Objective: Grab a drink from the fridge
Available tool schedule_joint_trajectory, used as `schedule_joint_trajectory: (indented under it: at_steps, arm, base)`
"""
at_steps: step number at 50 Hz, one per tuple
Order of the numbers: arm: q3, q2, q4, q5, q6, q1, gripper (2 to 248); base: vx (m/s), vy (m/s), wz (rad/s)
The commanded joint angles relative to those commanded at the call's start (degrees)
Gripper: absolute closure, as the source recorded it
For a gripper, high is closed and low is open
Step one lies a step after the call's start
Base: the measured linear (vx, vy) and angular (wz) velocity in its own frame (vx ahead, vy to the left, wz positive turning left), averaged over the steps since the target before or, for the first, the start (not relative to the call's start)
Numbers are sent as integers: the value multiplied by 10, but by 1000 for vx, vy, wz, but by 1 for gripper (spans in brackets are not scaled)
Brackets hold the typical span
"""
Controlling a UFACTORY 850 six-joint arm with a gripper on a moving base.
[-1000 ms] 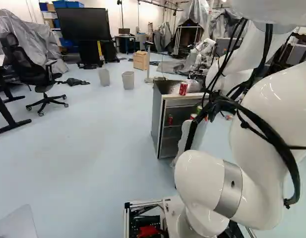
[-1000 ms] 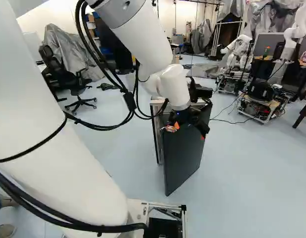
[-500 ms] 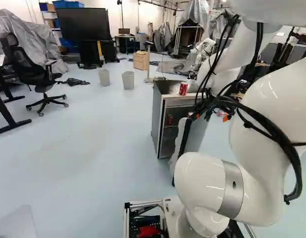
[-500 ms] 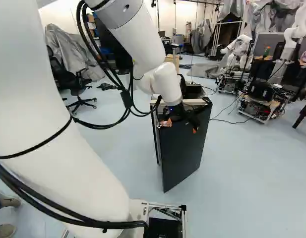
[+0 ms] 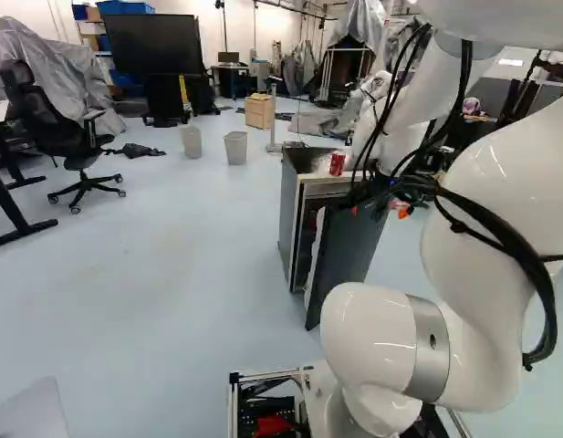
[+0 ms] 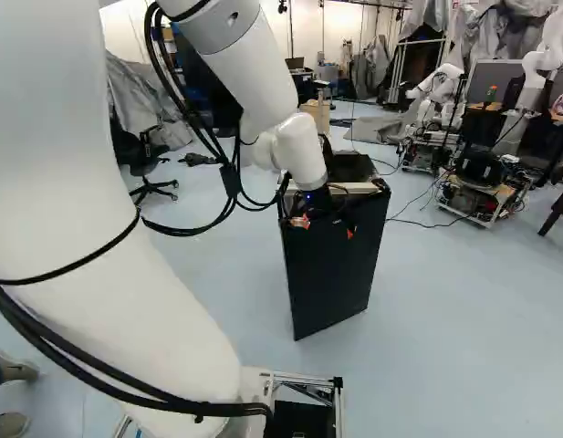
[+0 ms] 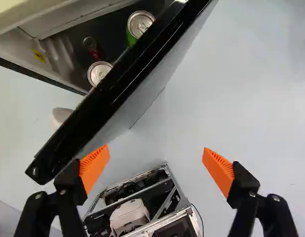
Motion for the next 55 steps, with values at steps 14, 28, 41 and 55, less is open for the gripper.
schedule_joint_trajectory:
  at_steps: [14, 28, 41, 55]
  arm:
    - [-4, -15, -1, 13, 0, 0, 3]
    - [-12, -46, -9, 48, 0, 0, 3]
    - [-21, -75, -20, 95, 0, 0, 3]
    - [-30, -105, -33, 148, 0, 0, 3]
  base:
    - [0, 0, 0]
    - [0, 0, 0]
    - [0, 0, 0]
    - [0, 0, 0]
